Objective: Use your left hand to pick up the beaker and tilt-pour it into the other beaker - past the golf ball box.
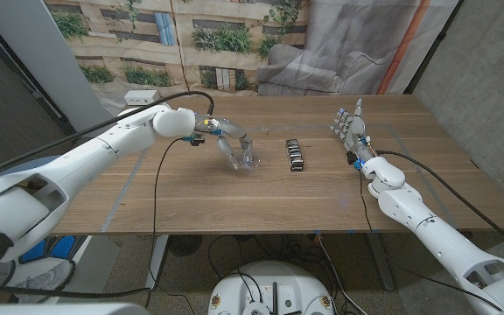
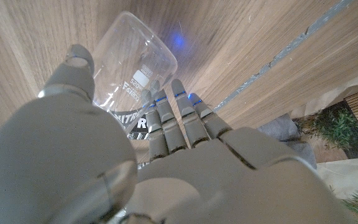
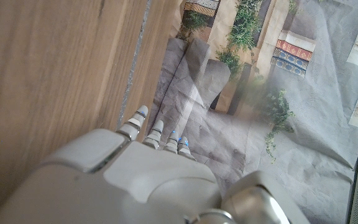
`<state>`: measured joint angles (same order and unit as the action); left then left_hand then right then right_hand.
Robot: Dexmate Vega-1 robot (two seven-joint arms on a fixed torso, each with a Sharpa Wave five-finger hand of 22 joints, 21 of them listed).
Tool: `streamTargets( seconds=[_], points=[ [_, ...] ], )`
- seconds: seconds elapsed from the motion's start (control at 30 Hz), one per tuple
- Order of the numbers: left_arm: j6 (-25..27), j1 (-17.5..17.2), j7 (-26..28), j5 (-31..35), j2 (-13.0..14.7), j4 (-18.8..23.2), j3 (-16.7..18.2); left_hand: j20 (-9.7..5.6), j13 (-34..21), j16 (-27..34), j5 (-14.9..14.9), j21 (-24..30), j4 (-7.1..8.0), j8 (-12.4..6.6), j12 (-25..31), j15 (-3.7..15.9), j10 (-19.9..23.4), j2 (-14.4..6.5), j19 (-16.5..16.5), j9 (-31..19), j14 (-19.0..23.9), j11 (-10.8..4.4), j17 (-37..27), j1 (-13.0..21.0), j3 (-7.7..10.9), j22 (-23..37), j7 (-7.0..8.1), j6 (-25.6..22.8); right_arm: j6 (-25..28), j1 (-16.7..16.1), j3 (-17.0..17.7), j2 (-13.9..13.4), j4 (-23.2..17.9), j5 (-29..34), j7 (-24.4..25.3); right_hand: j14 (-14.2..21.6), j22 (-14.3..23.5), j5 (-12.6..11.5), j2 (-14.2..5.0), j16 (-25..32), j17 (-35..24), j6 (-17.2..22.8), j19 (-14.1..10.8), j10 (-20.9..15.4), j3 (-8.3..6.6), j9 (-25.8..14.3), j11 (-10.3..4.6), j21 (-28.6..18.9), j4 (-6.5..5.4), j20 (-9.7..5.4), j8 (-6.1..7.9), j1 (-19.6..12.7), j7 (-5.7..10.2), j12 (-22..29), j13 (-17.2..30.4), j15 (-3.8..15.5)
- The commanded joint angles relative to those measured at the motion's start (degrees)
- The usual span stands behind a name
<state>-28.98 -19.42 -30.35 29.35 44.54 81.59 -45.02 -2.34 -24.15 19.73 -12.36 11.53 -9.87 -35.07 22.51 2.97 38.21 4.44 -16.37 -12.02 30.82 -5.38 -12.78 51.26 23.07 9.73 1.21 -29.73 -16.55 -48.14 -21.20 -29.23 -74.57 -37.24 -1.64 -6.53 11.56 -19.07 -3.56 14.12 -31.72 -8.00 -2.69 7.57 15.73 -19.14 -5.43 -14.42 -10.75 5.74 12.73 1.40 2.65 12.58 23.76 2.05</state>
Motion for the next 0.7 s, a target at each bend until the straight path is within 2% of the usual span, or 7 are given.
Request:
streamTargets(
  seconds=[0.03,0.53,0.7],
  points=[
    [1.1,0.4,-0.7,0.1,-0.4,0.2,-0.4,-3.08,-0.2,-0.2,-0.3,0.1,0.28,-4.71,0.2,9.54,6.8,-8.9,-0.4,-0.6,0.3,-6.65,0.1,8.4,0.18,0.3,1.59,-2.6,0.0,0.0,0.0,0.0,0.0,0.0,0.0,-0.3,0.3,-0.3,-5.14,0.2,-0.1,-0.4,0.2,0.3,0.34,-0.2,-0.14,-0.4,-0.06,0.30,0.32,-0.1,0.05,0.3,0.3,1.18],
    [0.8,1.3,-1.5,1.0,-0.4,0.9,-1.0,-3.01,-0.4,-0.4,-0.4,0.1,0.22,-4.91,0.1,9.52,7.2,-9.2,-0.5,-0.6,0.4,-6.53,0.2,8.3,0.26,0.3,1.37,-2.8,0.0,0.0,0.0,0.0,0.0,0.0,0.0,-0.2,0.3,-0.3,-5.14,0.2,-0.1,-0.4,0.2,0.3,0.34,-0.2,-0.11,-0.4,-0.06,0.33,0.30,-0.1,0.03,0.3,0.3,1.09],
    [0.2,0.3,1.3,0.2,-0.4,1.0,0.1,-2.94,-0.5,-0.5,-0.5,0.1,0.19,-4.93,0.1,9.53,7.2,-9.2,-0.6,-0.6,0.5,-6.46,0.2,8.3,0.26,0.3,1.36,-2.8,0.0,0.0,0.0,0.0,0.0,0.0,0.0,-0.3,0.3,-0.3,-5.15,0.2,-0.1,-0.4,0.2,0.2,0.34,-0.2,-0.11,-0.4,-0.06,0.31,0.30,-0.1,0.05,0.4,0.3,1.16]
  ],
)
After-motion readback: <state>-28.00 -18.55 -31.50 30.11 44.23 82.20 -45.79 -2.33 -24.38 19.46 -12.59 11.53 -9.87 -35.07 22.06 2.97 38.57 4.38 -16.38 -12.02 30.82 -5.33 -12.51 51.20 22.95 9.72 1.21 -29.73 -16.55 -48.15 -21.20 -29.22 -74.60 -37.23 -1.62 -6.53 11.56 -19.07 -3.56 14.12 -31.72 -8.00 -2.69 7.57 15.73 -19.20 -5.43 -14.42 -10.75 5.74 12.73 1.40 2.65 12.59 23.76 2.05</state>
